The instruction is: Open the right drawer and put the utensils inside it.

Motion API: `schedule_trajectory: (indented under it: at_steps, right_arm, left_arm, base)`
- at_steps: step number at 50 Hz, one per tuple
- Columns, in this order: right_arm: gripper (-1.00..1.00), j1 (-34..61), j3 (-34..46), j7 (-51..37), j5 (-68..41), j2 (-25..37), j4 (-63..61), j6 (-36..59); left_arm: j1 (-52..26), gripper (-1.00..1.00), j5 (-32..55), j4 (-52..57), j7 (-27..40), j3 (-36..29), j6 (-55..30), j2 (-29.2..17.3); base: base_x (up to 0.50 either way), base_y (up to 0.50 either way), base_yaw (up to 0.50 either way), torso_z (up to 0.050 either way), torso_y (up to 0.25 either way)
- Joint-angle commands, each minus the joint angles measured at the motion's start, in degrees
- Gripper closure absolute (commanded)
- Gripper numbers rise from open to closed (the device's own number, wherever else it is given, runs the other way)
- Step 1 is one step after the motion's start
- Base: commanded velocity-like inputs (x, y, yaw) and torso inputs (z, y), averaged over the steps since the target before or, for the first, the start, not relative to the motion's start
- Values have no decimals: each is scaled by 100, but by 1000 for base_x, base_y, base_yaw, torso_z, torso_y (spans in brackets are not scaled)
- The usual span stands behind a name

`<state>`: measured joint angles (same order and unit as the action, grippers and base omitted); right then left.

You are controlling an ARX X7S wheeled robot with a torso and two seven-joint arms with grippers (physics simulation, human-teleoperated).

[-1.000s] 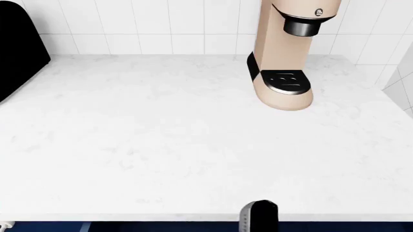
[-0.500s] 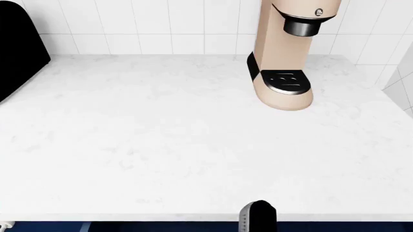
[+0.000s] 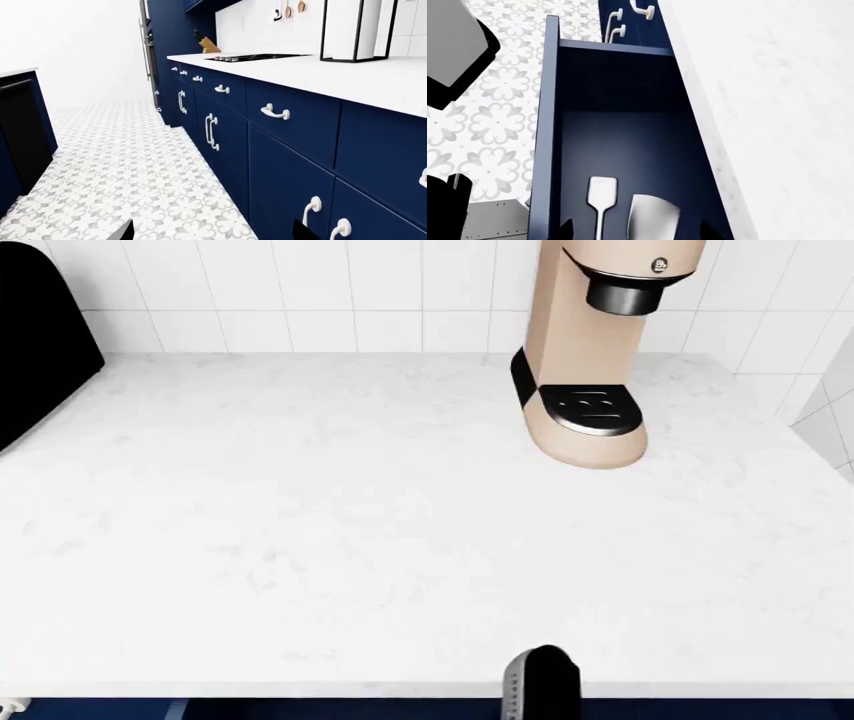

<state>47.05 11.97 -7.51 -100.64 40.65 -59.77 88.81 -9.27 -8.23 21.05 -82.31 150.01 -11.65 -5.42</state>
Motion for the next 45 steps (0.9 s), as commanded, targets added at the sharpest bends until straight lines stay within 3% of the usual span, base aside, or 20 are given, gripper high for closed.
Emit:
schedule_trajectory:
  at_steps: [1, 24, 45]
  right_arm:
    - [-100, 126, 46, -113, -176, 106, 22, -89]
    - [-100, 1258, 437, -1105, -1573, 824, 101, -821]
    - [-100, 3420, 416, -1717, -3192, 1556, 502, -1861]
  left_arm:
    - [-13, -100, -8, 35, -5, -4, -36, -5]
    - [12, -100, 15, 55, -3, -4, -94, -9]
    - [40, -100, 53, 145, -5, -11, -276, -23]
  base:
    - [0, 0, 0, 0, 0]
    - [0, 0, 0, 0, 0]
    - [0, 0, 0, 0, 0]
